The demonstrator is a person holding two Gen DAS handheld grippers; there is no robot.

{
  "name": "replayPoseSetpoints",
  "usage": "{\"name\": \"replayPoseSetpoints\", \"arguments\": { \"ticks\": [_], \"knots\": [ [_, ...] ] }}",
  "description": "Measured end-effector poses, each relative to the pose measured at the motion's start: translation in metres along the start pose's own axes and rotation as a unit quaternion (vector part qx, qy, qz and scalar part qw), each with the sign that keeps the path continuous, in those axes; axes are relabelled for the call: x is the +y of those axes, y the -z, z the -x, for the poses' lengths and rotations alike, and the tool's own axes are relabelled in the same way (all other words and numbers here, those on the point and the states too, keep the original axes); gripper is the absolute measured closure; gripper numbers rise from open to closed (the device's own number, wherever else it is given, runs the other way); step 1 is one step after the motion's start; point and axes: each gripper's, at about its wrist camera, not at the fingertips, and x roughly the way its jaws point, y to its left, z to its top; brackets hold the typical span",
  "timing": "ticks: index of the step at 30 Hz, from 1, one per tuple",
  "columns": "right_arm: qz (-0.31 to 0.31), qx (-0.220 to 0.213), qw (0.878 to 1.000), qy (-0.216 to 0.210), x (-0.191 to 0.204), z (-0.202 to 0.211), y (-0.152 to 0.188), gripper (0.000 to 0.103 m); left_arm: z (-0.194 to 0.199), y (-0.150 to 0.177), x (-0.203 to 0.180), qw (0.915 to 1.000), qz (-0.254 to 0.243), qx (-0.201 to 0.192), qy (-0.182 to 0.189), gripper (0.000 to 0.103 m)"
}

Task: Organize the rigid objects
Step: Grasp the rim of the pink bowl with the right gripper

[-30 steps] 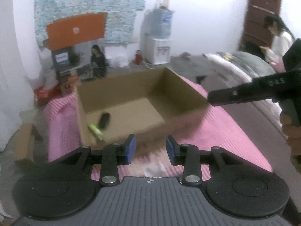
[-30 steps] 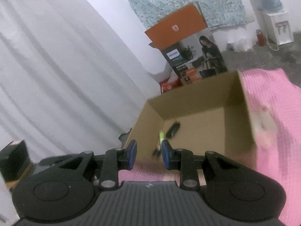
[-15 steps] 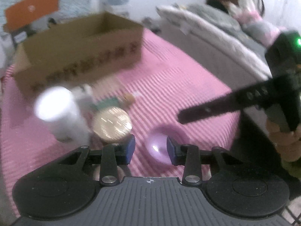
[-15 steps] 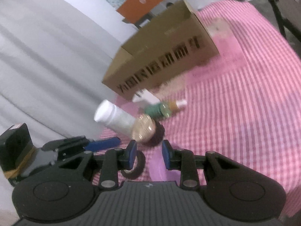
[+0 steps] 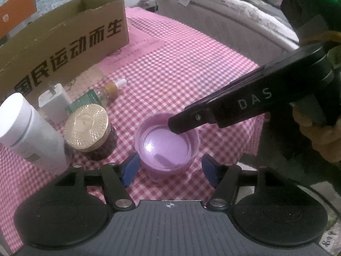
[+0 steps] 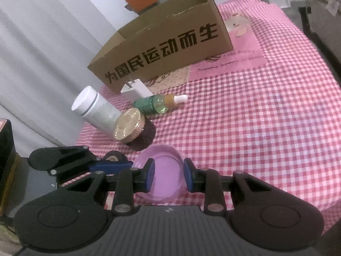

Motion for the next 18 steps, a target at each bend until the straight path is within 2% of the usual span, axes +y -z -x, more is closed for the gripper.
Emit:
{"name": "replayPoseSetpoints", "arguments": {
  "ticks": [6,10,18],
  "knots": [
    [0.008,0.014,1.0,0.008,-0.003,-0.006,0.005,0.075,-0.003,-0.002,0.002,0.9998,-0.009,-0.005,-0.015,0.039],
    [0.014,0.011,1.0,0.015,-0.006,-0.006,0.003,0.089,-0.008,-0.005,0.005,0.9996,-0.01,-0.007,-0.024,0.04],
    [0.013,0.012,1.0,0.022,-0.014,-0.008,-0.009,0.089,-0.014,-0.017,0.005,0.9994,-0.016,-0.009,-0.03,0.039]
  ]
}}
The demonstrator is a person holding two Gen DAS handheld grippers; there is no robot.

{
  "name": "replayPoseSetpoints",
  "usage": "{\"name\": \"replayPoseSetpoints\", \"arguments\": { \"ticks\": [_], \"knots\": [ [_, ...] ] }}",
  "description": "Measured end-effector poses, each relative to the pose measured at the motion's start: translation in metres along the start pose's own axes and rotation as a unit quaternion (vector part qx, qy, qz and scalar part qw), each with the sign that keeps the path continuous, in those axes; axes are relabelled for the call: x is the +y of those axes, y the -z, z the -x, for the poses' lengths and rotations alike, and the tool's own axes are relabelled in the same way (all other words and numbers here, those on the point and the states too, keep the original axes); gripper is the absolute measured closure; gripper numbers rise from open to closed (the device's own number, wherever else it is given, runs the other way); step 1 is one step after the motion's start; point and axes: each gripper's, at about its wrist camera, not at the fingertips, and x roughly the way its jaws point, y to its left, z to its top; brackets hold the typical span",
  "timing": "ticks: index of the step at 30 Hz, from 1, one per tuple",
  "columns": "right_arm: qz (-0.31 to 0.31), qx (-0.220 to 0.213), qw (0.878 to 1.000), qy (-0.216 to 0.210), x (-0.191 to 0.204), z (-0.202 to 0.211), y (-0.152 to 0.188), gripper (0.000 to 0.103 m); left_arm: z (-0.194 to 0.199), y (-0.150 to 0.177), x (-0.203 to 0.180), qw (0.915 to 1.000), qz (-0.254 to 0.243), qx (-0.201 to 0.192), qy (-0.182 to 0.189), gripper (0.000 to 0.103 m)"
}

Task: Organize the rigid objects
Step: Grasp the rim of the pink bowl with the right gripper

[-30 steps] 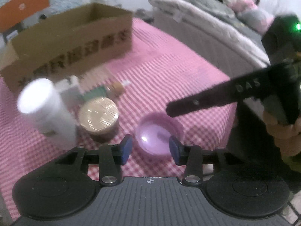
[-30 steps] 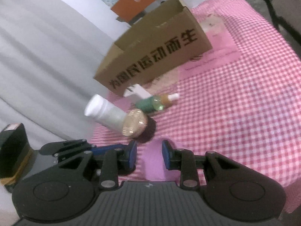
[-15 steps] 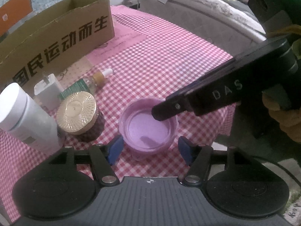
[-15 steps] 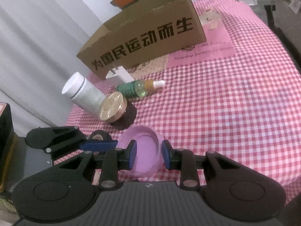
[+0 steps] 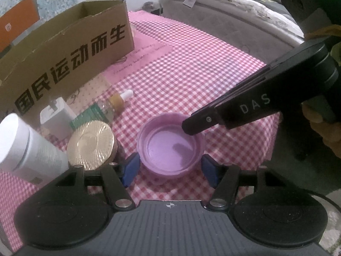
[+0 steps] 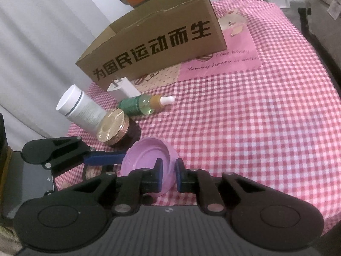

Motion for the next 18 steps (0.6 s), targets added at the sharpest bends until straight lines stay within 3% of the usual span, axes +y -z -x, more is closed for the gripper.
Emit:
{"name": "replayPoseSetpoints", "arguments": {
  "ticks": [18],
  "knots": [
    [0.006,0.008,1.0,0.017,-0.005,-0.016,-0.008,0.087,-0.015,-0.011,-0.004,0.9998,-0.007,-0.002,-0.021,0.034]
  ]
}}
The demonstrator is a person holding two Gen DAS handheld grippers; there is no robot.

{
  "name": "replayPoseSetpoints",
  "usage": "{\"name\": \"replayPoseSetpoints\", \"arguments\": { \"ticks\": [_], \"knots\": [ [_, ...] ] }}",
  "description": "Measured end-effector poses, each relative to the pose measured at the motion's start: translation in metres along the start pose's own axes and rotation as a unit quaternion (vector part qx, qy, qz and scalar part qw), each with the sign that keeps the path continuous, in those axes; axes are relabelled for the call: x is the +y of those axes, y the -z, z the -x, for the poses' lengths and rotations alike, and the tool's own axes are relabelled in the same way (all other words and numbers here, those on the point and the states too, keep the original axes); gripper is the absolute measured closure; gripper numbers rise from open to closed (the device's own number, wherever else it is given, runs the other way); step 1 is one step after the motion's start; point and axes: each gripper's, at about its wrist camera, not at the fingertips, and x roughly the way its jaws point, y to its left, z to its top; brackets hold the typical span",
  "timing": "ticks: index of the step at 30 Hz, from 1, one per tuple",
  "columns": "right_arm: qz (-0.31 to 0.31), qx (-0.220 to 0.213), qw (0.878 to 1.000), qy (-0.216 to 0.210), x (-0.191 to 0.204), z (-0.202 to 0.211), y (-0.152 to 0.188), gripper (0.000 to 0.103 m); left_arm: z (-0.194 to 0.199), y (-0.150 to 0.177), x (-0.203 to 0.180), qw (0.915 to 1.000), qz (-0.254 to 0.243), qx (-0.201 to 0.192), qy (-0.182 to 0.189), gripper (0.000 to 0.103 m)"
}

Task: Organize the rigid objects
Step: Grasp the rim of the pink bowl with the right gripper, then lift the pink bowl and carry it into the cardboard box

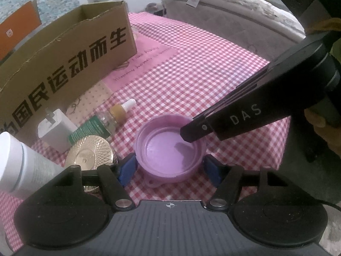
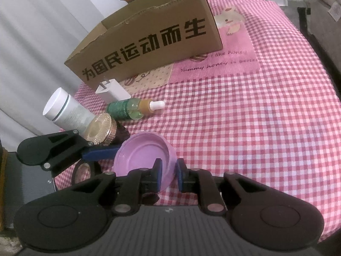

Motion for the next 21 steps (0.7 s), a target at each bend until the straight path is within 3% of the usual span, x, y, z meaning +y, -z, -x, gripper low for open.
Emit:
{"name": "replayPoseSetpoints", "arguments": {
  "ticks": [15,21],
  "knots": [
    [-0.004,-0.022,1.0,0.008,0.005,0.006,0.004,0.089,0.004,0.001,0.003,0.9998,0.019,-0.008,0.001,0.035],
    [0.021,-0.055,0.998,0.012,0.026,0.032,-0.004,0.089,0.033,-0.004,0.01,0.9983,0.029,-0.049,-0.012,0.035]
  ]
}}
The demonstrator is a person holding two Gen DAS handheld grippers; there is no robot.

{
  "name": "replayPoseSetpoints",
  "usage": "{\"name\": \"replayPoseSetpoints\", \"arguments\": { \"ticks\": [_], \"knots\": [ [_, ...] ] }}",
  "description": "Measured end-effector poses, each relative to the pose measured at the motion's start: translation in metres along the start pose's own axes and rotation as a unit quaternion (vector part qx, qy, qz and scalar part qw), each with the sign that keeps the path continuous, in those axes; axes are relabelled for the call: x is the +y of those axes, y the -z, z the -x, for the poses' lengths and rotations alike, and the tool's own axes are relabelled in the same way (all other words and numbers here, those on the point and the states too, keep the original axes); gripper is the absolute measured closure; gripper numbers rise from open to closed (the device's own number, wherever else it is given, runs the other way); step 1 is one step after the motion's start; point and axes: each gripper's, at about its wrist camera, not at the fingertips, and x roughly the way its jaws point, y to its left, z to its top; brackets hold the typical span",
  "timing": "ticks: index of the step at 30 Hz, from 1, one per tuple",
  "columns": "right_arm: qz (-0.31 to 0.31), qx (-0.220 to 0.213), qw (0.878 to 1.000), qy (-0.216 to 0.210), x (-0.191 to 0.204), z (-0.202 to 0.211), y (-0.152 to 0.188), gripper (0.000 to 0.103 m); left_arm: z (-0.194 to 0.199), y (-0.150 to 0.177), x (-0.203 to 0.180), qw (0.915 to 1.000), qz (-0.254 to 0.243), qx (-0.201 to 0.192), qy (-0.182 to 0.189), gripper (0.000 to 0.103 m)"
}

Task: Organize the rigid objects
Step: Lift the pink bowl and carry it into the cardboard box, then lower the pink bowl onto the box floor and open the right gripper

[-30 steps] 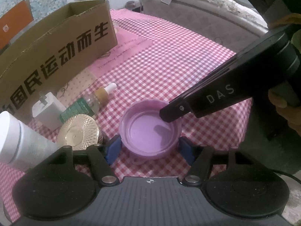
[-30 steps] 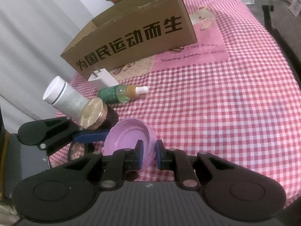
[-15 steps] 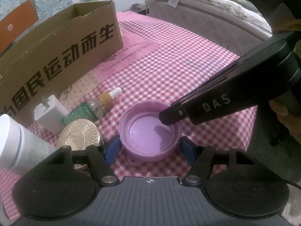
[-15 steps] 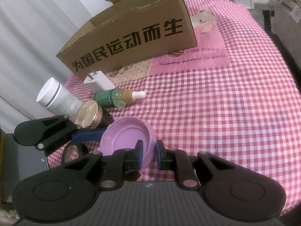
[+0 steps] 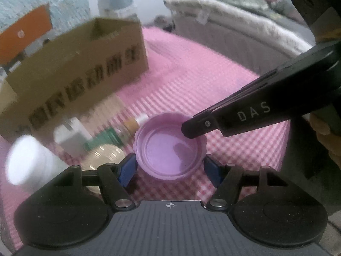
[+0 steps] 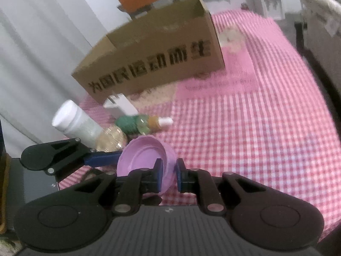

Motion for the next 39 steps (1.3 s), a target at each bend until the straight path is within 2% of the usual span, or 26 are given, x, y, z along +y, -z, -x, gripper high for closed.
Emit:
{"name": "replayPoseSetpoints", "arguments": {
  "ticks": [7,12,15,18,24,27,32,39],
  "knots": [
    [0.077,-0.067,0.995,-0.019,0.046,0.034,-0.059,0.088,0.051,-0.037,0.043,0.9962,0.018,-0.073,-0.045,0.035],
    [0.129,-0.083,0.987,-0.042,0.079,0.028,-0.121,0.088,0.065,-0.069,0.097,0.9932,0.055,-0.086,-0.057,0.035],
    [0.139,-0.066,0.987,-0.053,0.089,0.004,-0.161,0.088,0.055,-0.088,0.133,0.9928,0.087,-0.066,-0.049,0.035],
    [0.128,-0.03,0.989,-0.066,0.091,-0.035,-0.197,0.088,0.031,-0.101,0.171,0.991,0.126,-0.029,-0.034,0.035],
    [0.094,0.056,0.991,-0.076,0.077,-0.12,-0.238,0.088,-0.025,-0.108,0.214,0.9853,0.163,0.046,-0.021,0.035],
    [0.083,0.097,0.989,-0.075,0.066,-0.153,-0.247,0.089,-0.046,-0.11,0.227,0.9826,0.168,0.076,-0.017,0.035],
    [0.08,0.147,0.983,-0.072,0.06,-0.183,-0.248,0.089,-0.064,-0.108,0.233,0.9793,0.165,0.116,-0.021,0.035],
    [0.089,0.189,0.976,-0.062,0.064,-0.211,-0.244,0.089,-0.078,-0.112,0.238,0.9765,0.154,0.147,-0.033,0.036]
  ]
}}
